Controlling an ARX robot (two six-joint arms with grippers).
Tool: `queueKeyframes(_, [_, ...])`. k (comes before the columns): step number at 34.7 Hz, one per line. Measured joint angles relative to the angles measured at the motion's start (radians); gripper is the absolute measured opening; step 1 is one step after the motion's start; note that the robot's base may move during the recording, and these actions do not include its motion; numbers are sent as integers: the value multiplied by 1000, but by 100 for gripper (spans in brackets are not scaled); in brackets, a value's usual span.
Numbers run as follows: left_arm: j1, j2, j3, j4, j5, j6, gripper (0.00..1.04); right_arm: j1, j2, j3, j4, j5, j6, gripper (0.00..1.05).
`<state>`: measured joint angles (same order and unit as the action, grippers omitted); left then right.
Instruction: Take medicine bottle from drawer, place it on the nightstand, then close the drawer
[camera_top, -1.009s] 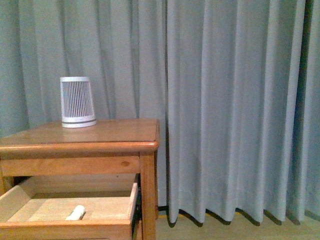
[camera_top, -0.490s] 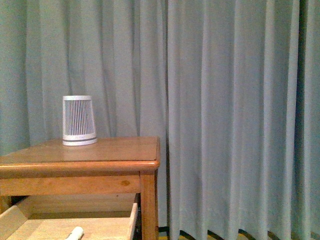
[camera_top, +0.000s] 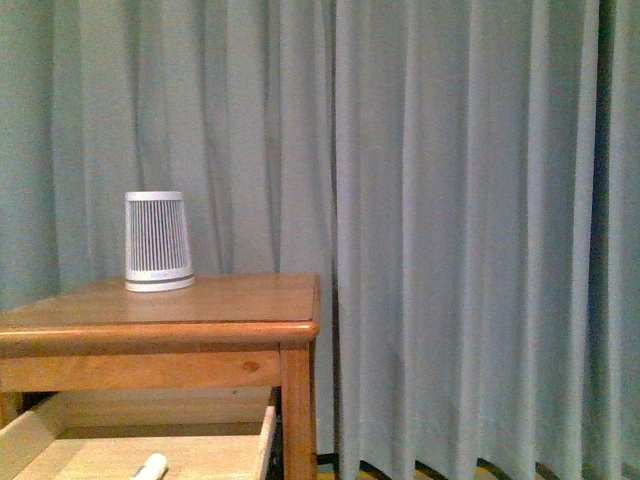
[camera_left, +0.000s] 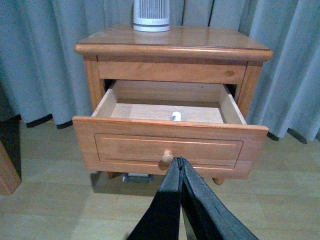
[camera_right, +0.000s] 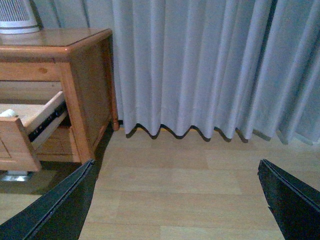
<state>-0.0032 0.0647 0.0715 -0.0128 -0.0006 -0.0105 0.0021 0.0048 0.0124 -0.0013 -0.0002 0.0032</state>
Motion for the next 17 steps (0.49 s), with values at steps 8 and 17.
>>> queueKeyframes(8, [0, -48, -47, 8, 3, 2, 3, 0, 0, 0, 0, 3, 0, 98])
queueKeyframes(17, [0, -61, -62, 8, 1, 3, 3, 0, 0, 0, 0, 2, 0, 98])
